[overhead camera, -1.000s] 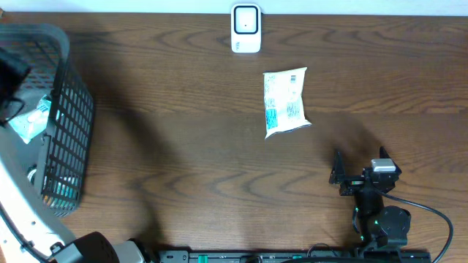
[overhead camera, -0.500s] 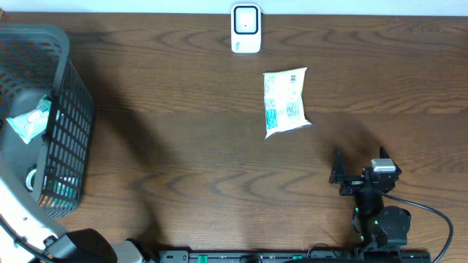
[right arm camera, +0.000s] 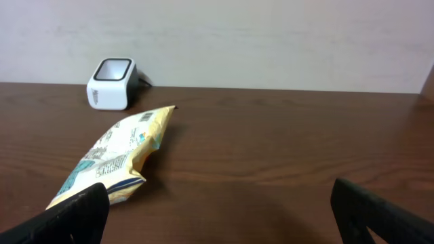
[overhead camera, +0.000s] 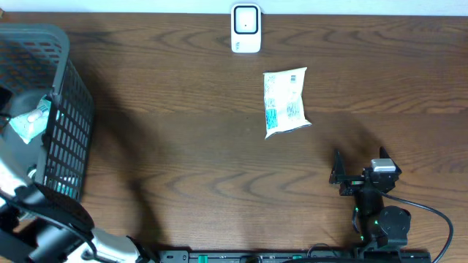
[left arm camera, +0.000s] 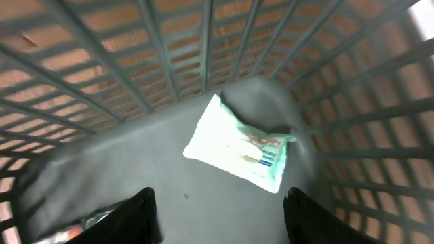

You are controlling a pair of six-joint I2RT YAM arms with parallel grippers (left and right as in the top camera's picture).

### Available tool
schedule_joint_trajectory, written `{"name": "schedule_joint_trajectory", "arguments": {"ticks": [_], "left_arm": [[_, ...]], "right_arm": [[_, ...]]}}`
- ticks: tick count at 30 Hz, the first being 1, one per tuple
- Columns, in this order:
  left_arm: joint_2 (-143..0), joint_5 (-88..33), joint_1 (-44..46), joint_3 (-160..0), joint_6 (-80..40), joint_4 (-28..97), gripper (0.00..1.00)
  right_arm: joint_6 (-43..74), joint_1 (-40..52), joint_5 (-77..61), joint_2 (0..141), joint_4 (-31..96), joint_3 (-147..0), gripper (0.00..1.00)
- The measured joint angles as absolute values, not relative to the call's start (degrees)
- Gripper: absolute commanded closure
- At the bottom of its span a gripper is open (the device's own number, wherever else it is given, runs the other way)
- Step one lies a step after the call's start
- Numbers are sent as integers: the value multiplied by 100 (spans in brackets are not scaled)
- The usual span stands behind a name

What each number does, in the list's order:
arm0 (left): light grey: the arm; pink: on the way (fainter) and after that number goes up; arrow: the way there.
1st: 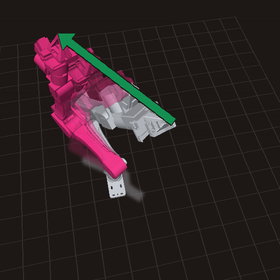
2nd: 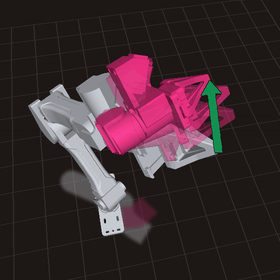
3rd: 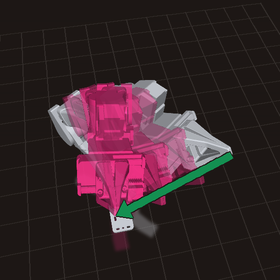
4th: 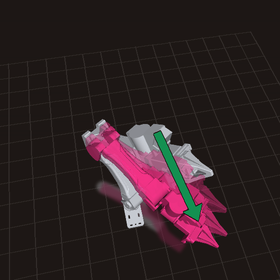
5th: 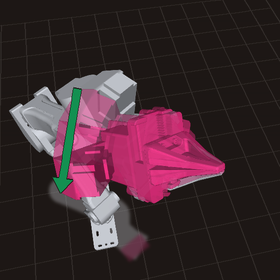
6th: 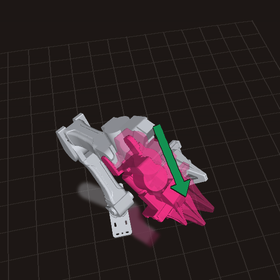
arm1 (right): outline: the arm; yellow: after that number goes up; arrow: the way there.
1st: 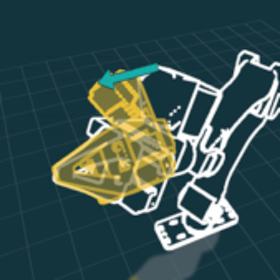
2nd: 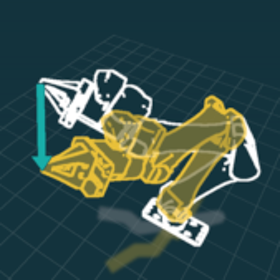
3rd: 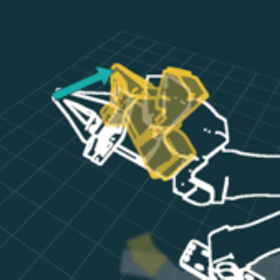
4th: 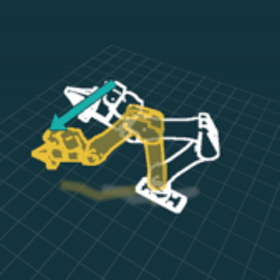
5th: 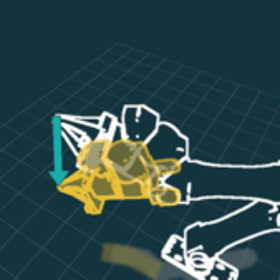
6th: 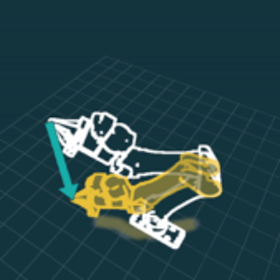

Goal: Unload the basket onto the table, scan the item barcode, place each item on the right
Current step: 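Move the left gripper back over the grey basket, then grasp the mint-green packet in the basket with the left gripper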

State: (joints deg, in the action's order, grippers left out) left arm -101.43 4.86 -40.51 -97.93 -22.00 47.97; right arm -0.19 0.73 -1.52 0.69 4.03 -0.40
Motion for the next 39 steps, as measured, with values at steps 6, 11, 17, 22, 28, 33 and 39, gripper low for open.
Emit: {"name": "schedule_joint_trajectory", "arguments": {"ticks": [6,11,17,22,28,33,39], "left_arm": [[-10481,429,-4051,-9782,-2204,4639,40],[-10569,301,-4051,-9782,-2206,4554,40],[-10831,283,-4051,-9782,-2591,4532,39],[-11295,244,-4051,-9782,-2982,4530,40],[-11797,187,-4049,-9782,-3616,4530,38],[-12164,178,-4029,-9782,-4077,4333,34],[-12475,180,-3911,-9782,-4259,3642,28]], "right_arm": [[-19,73,-152,69,405,-40,1],[-21,73,-152,69,405,-40,1],[-21,73,-152,69,403,-40,1],[-21,73,-152,69,405,-40,1],[-19,73,-150,69,405,-40,1],[-21,73,-152,69,405,-40,1],[-19,73,-152,69,405,-40,1]]}}
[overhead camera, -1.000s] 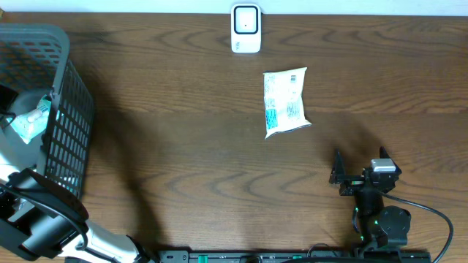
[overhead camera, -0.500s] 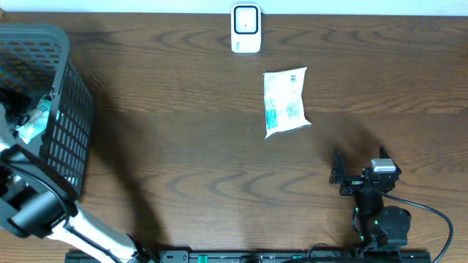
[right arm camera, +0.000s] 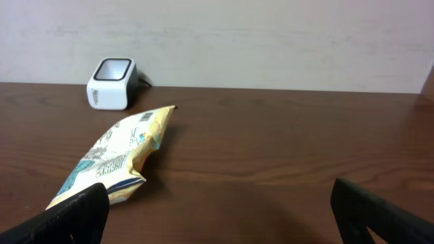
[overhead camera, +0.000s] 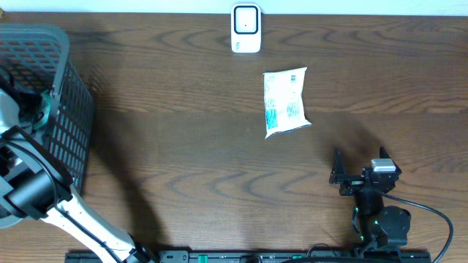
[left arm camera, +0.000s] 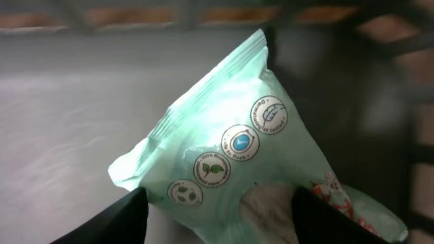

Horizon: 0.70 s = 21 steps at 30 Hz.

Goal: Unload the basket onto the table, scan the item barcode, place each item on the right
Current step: 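Grasp the mint-green packet in the basket with the left gripper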

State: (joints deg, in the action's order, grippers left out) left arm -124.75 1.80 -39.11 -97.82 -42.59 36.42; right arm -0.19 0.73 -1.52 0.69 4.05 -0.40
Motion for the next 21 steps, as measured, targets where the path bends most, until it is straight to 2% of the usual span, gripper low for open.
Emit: {"name": "schedule_joint_trajectory", "arguments": {"ticks": [13,15,18,19,21], "left_arm": [[-12634,248,-3728,-9782,-4351,3100,29],[-12634,252,-3721,-9782,-4366,3094,59],[-12634,209,-3680,-9782,-4353,2998,85],[-12634,204,-3658,-9782,-4346,2987,92],[-12634,246,-3625,-9784,-4346,3011,93]], "right_arm": [[-21,73,-152,69,405,-40,1],[-21,73,-152,69,405,-40,1],[-21,73,-152,69,405,-40,1],[-21,73,-152,69,405,-40,1],[-21,73,-152,69,405,-40,1]]}}
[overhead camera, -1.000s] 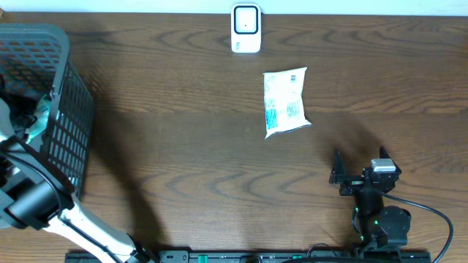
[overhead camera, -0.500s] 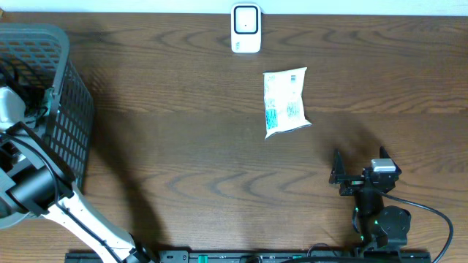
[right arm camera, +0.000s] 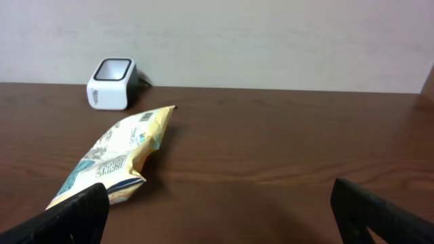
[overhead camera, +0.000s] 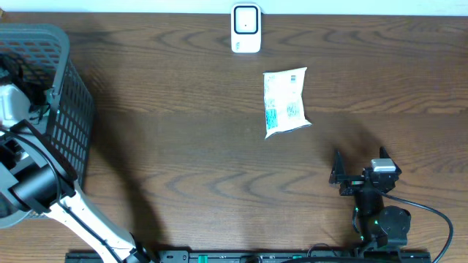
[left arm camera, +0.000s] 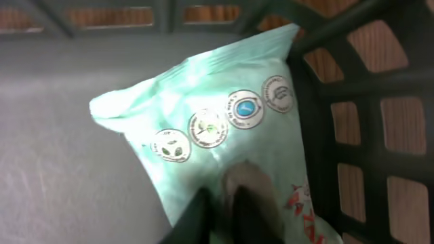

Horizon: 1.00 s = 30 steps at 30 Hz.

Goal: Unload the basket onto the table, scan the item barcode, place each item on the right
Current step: 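Grasp the mint-green packet in the basket with the left gripper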

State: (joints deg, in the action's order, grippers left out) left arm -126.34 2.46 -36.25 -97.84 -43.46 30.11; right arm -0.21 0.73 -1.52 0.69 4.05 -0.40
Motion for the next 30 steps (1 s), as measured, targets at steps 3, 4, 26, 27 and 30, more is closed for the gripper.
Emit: {"name": "schedule_joint_trajectory", "arguments": {"ticks": [3,4,26,27,30], "left_arm": [[-12634,248,-3625,-9815,-4348,3135,93],[-12634,248,-3625,-9832,-4348,3223,93],[-11351,163,-3632,-9699,-3743,4305,19],[-11369,165,-3632,-9699,-3743,4307,13],[-11568,163,-3629,-9699,-3745,4248,6]], "right_arm": [[-21,73,-152,69,405,-40,1],[-21,73,-152,69,403,-40,1],[-21,73,-152,69,405,-40,1],[-21,73,-152,69,405,-40,1],[-21,73,-152,69,405,-40,1]]}}
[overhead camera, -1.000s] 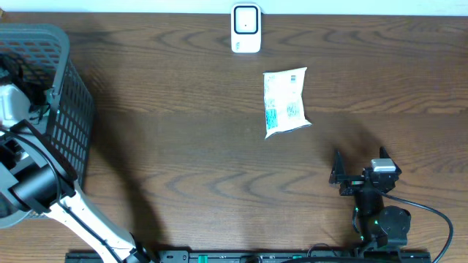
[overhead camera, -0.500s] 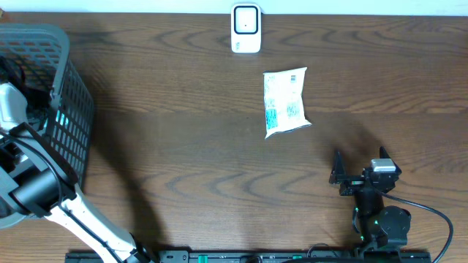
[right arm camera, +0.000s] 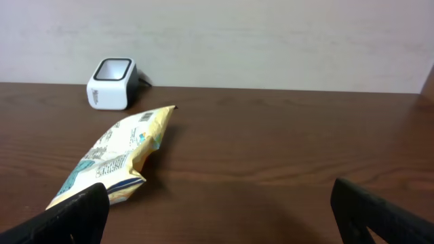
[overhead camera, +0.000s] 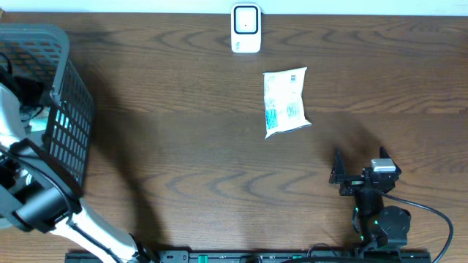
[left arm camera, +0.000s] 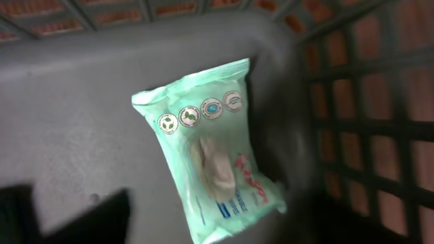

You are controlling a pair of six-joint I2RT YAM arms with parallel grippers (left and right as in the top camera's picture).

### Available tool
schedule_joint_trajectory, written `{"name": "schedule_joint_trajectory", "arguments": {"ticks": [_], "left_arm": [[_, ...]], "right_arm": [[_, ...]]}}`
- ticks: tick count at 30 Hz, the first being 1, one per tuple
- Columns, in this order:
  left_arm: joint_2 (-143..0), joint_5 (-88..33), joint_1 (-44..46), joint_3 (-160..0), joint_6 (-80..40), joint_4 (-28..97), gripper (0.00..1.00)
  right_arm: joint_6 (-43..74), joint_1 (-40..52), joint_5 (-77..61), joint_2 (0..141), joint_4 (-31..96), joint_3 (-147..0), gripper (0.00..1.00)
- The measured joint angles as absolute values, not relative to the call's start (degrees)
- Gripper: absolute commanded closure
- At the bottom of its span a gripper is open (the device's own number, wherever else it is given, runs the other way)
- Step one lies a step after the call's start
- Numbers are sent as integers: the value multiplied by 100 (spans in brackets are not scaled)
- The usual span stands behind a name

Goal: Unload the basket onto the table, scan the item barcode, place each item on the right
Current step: 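Grasp the mint-green packet in the basket with the left gripper, then lift the green packet and carry it toward the white scanner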

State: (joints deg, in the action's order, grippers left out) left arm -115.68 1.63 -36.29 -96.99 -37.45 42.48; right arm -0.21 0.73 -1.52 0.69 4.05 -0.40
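Note:
A mint-green wipes pack [left arm camera: 210, 146] lies on the grey floor of the basket [left arm camera: 81, 95], beside its right wall. My left gripper [left arm camera: 213, 220] hangs inside the basket just above the pack, open, with the pack's near end between its dark fingers [left arm camera: 74, 217]. From overhead the pack shows only as teal through the basket wall [overhead camera: 64, 120]. The white scanner [overhead camera: 246, 28] stands at the table's far edge. My right gripper [right arm camera: 217, 213] rests open and holds nothing, low over the table near the front.
A yellow-white snack bag [overhead camera: 285, 102] lies flat mid-table, between the scanner [right arm camera: 111, 83] and my right gripper [overhead camera: 338, 169]. The grey mesh basket [overhead camera: 69, 109] fills the table's left end. A pale wall runs behind the table.
My left gripper's jaws were close together on the pack's middle; now they stand apart and farther back. The whole pack shows, lying on the basket floor. The right arm has not moved.
My left gripper was open, high above the pack in the basket. Then it was open close around the pack, then shut on its middle. Now it is open again and drawn back, with the pack on the basket floor. The right arm stayed still.

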Motion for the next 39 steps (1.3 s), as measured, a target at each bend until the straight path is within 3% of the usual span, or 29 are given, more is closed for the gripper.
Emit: {"name": "schedule_joint_trajectory", "arguments": {"ticks": [5,11,12,16,18,29,39], "left_arm": [[-12092,154,-3627,-9699,-3745,3997,1],[-12525,-10,-3592,-9727,-3730,3811,2],[-12538,-25,-3579,-9734,-3730,3809,13],[-12634,56,-3540,-9821,-3710,3881,78],[-12665,34,-3540,-9845,-3712,3909,91],[-12357,-185,-3616,-9782,-3728,4466,93],[-9494,-281,-3667,-9662,-3728,4613,93]], "right_arm": [[-21,73,-152,69,405,-40,1],[-19,73,-152,69,405,-40,1],[-19,73,-152,69,403,-40,1],[-21,73,-152,69,405,-40,1],[-21,73,-152,69,405,-40,1],[-21,73,-152,69,403,-40,1],[-21,73,-152,69,405,-40,1]]}}
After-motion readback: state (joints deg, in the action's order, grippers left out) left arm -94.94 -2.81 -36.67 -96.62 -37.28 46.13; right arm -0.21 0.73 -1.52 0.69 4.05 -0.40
